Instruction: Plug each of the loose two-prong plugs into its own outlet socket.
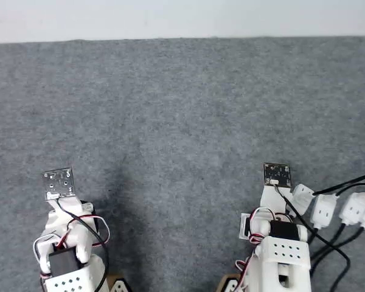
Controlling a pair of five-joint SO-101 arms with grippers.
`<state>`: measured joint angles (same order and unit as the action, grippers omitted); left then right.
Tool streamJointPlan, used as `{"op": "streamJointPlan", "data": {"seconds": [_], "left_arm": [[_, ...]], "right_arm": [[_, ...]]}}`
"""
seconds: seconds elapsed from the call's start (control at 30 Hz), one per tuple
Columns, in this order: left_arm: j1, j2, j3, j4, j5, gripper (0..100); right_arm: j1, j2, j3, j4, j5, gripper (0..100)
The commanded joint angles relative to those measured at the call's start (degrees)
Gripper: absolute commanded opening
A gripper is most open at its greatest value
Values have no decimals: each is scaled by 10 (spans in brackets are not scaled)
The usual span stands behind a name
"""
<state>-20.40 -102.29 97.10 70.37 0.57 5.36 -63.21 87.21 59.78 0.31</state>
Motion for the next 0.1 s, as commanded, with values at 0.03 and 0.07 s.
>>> {"op": "streamJointPlan", "data": {"seconds": [0.03, 0.07], "left_arm": [[-2, -4, -6, 1, -10, 14], [-2, -4, -6, 1, -10, 14]], "right_arm": [[7, 0, -1, -10, -5, 9], [7, 0, -1, -10, -5, 9]]}}
